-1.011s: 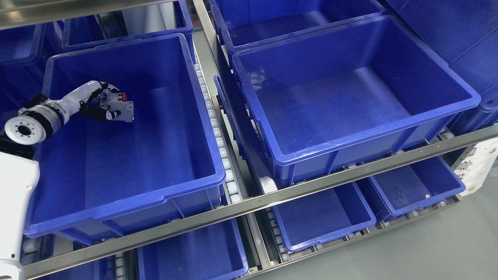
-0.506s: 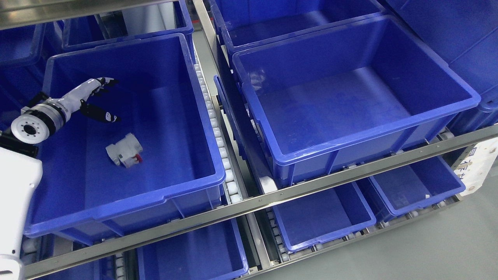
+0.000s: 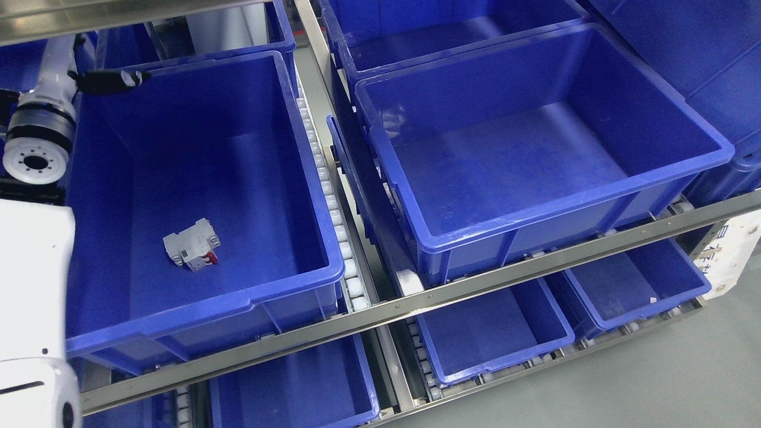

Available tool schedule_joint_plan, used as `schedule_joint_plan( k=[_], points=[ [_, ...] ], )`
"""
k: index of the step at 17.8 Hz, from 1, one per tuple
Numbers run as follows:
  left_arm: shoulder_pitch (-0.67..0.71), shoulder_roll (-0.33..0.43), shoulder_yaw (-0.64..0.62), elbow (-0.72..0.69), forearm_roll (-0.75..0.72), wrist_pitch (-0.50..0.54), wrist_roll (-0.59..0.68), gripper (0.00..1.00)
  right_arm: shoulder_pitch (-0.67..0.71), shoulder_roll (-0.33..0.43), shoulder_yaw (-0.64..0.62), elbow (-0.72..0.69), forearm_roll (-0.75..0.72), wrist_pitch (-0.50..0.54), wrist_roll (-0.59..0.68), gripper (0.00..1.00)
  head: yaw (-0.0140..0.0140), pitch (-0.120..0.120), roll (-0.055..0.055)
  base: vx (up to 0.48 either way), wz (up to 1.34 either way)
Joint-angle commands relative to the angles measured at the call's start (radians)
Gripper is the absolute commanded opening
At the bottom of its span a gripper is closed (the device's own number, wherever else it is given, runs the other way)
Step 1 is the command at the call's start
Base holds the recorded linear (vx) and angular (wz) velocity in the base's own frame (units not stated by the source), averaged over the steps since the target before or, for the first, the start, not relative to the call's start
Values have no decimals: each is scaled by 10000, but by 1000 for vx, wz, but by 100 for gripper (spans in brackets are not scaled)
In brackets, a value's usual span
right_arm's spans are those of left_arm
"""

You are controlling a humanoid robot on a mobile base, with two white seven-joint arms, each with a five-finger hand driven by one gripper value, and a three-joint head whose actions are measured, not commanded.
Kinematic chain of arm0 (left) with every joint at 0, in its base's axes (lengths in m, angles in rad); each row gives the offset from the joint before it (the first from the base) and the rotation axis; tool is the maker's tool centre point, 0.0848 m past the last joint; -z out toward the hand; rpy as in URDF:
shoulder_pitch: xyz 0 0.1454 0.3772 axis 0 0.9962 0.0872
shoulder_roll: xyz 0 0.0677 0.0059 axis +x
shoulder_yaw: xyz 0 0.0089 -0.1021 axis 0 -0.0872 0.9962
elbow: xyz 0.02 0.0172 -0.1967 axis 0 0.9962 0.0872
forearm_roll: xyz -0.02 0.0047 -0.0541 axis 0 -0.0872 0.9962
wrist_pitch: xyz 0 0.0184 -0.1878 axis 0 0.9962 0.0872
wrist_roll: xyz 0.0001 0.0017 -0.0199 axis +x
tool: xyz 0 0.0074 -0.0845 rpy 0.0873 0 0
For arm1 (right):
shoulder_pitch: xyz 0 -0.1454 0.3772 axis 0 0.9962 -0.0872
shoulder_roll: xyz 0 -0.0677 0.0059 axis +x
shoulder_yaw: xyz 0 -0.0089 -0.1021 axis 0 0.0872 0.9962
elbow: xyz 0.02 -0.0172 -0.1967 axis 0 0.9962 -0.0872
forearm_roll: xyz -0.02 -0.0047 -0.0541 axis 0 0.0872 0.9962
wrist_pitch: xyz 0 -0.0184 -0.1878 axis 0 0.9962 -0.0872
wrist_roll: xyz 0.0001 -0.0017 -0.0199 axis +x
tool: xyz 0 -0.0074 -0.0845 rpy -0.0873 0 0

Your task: Place circuit breaker on shelf

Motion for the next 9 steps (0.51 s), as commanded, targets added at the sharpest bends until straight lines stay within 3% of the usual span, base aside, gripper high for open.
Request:
schedule_joint_plan(
  k=[1,5,9],
  points=[
    [1192,-2072,3254,-3313,1136,940,5,99,1,-175,199,1,0,548,6,100,0,0,0,0,0],
    [3107,-2334,3284,-7437,1411,2350,-668,99,1,-175,199,0,0,548,6,100,0,0,0,0,0],
    [4782,-2732,3254,-9073,1689,2738,-717,99,1,-175,199,0,0,548,6,100,0,0,0,0,0]
  ],
)
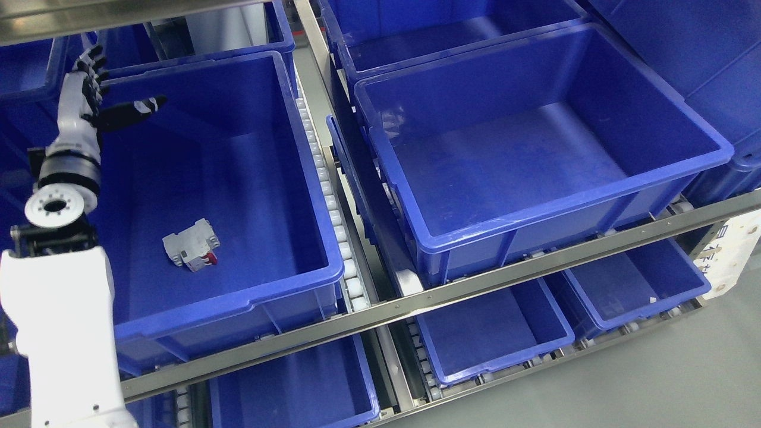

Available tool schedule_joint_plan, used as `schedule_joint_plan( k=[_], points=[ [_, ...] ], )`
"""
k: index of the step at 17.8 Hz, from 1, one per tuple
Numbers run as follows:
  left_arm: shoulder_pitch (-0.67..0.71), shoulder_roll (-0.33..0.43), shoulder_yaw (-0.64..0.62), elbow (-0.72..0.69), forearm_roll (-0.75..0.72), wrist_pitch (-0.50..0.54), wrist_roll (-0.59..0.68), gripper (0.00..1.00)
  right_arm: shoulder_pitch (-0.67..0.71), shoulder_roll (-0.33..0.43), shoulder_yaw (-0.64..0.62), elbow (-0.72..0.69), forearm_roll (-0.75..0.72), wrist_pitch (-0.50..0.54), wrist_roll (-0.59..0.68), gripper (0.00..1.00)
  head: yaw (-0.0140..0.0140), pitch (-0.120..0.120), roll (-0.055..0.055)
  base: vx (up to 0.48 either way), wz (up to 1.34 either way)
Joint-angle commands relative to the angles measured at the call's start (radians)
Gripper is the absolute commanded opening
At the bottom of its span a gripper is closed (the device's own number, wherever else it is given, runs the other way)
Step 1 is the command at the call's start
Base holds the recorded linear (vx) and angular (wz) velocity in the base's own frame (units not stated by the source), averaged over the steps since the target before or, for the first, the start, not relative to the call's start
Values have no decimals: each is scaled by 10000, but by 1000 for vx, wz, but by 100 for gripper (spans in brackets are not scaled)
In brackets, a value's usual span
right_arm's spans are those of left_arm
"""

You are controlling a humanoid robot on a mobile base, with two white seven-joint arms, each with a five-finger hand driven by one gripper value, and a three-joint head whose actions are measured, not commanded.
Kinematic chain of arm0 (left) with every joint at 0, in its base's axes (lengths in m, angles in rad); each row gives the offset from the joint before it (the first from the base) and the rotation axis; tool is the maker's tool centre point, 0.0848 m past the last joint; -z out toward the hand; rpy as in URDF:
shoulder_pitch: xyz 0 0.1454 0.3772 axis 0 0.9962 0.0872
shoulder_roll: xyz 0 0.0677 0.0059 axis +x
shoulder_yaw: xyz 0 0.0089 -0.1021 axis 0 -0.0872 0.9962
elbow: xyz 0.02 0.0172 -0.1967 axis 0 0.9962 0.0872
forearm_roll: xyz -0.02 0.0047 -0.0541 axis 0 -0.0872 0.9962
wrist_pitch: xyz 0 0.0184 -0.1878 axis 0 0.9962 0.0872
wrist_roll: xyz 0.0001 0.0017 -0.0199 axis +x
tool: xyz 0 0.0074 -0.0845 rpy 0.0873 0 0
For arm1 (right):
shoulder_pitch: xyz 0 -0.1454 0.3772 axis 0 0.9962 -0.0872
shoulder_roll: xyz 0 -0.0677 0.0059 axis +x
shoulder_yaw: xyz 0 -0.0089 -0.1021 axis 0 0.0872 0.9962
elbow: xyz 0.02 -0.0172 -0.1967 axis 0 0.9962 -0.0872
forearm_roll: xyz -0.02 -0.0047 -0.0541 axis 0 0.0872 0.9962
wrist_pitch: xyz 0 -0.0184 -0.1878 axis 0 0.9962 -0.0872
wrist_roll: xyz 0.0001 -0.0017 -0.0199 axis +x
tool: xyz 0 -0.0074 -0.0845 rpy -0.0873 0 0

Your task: Place circuit breaker on shelf

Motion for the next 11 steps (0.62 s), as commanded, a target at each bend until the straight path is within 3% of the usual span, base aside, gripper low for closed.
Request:
schedule_joint_plan(
  k=[1,11],
  points=[
    [2078,-1219,1310,-4887,410,243,2,100,0,-175,199,0,0,544,6,100,0,0,0,0,0],
    [2019,-1290,1279,-4980,410,243,18,100,0,-175,199,0,0,544,6,100,0,0,0,-4,6]
  ],
)
